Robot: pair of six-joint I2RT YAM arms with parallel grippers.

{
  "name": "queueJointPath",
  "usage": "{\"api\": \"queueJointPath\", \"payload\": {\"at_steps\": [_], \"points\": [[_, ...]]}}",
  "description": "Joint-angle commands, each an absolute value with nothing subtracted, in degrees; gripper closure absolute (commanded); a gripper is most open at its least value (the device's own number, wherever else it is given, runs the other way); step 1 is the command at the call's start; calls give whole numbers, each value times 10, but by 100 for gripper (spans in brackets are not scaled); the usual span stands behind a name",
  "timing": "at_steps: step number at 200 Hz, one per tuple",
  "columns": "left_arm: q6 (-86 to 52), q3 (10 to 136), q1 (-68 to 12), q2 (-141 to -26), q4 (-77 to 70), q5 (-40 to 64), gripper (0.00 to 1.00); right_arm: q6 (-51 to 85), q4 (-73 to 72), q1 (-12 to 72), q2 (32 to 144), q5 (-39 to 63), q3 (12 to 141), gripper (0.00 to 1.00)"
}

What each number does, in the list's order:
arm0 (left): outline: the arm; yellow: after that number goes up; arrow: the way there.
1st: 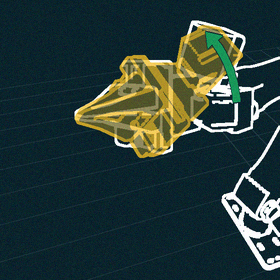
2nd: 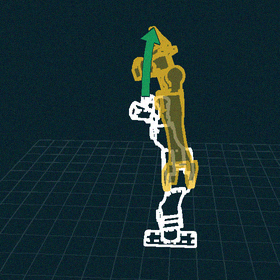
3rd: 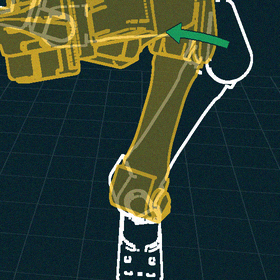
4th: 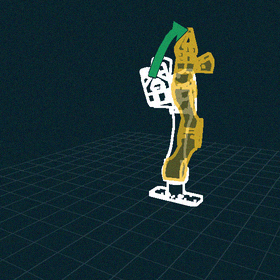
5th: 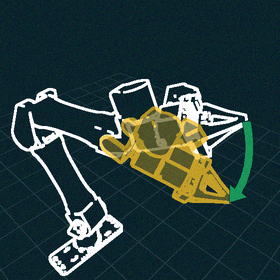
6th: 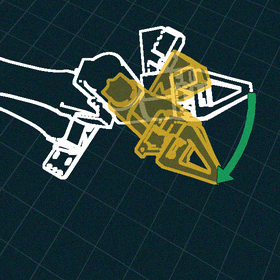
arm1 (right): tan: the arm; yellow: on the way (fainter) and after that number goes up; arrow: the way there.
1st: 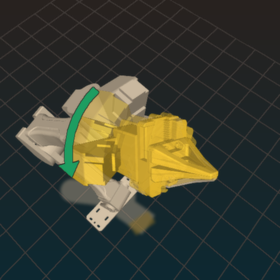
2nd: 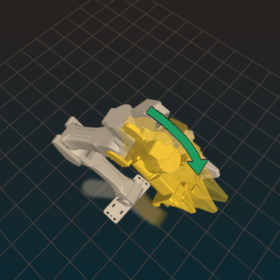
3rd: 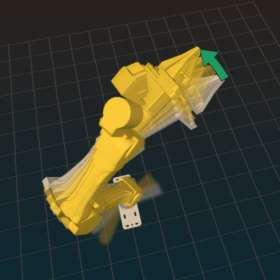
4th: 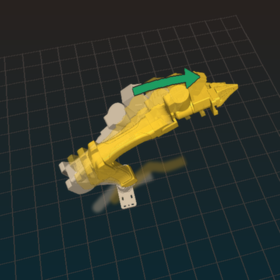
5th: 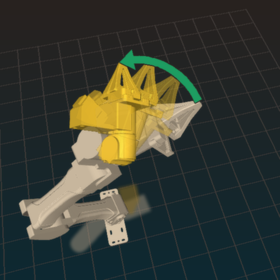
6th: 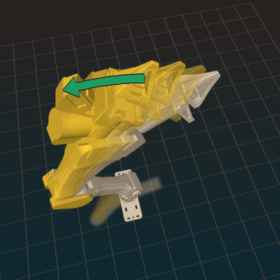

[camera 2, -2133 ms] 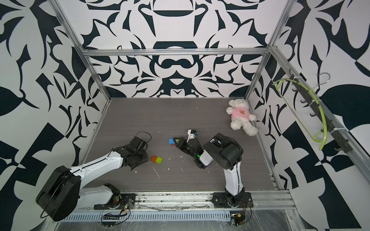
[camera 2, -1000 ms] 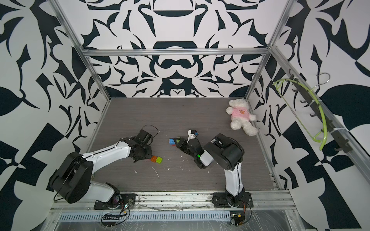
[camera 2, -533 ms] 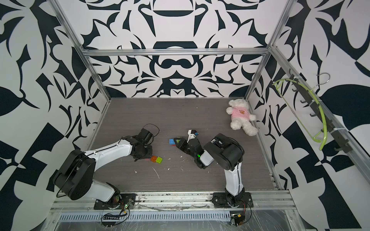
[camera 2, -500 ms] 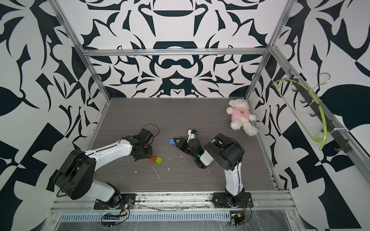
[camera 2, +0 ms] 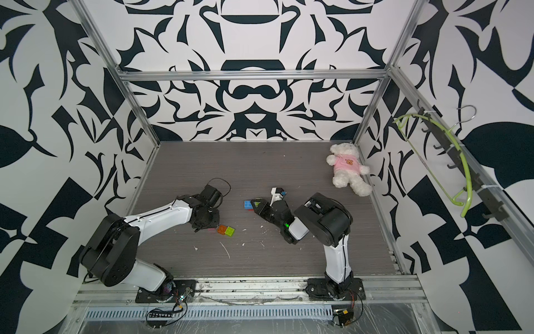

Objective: Assemble the letter v with lego
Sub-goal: Pick up the lego brick from the center of the board, then assemble the lego brick with the lego brick.

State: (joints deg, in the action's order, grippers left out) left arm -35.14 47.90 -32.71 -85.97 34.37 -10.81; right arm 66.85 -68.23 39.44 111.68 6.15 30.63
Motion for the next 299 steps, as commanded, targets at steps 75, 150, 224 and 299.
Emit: {"api": "queueJointPath", "payload": {"at_steps": [75, 150, 224, 299], "points": [[-418, 751, -414, -962, 419, -162, 95, 650, -631, 391, 1102, 54, 305, 99], [-424, 819, -441, -1063, 407, -133, 95, 648, -631, 391, 1098, 53, 300, 99], [-426, 822, -442, -1089, 393, -122, 94, 650, -637, 390, 1103, 53, 301, 99], [-428, 838, -442, -1117, 402, -121, 95, 650, -640, 391, 1104, 54, 299, 100]]}}
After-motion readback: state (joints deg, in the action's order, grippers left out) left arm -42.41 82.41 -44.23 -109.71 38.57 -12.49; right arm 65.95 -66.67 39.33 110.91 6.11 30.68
